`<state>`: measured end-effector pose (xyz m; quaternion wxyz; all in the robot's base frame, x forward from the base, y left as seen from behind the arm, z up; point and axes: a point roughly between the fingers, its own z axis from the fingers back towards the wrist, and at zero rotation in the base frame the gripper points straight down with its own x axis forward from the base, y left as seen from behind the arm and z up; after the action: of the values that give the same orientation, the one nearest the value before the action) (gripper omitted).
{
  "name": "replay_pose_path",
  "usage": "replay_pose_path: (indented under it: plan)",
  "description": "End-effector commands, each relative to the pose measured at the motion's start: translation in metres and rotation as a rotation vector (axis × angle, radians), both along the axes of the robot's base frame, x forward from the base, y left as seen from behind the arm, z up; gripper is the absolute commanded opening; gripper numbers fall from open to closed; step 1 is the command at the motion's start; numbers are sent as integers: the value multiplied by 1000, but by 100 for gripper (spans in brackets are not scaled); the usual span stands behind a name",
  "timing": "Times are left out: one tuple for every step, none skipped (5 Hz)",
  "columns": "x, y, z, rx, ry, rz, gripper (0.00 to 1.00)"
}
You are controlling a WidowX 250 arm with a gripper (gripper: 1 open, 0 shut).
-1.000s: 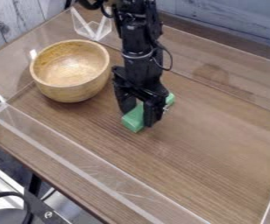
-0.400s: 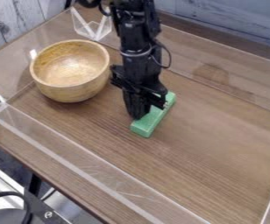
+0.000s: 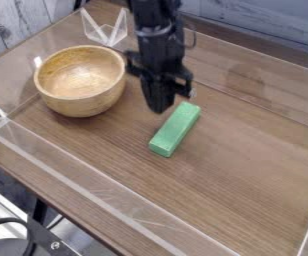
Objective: Put the green block in the brown bowl
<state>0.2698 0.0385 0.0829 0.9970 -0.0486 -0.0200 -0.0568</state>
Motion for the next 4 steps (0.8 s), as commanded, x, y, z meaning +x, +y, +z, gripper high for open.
replay_pose_path:
  plan:
    - [18, -1, 40, 12, -97, 12, 0]
    - [18, -2, 29, 12, -90, 2, 100]
    - [20, -3, 22, 12, -79, -10, 100]
    - [21, -5, 13, 12, -64, -16, 100]
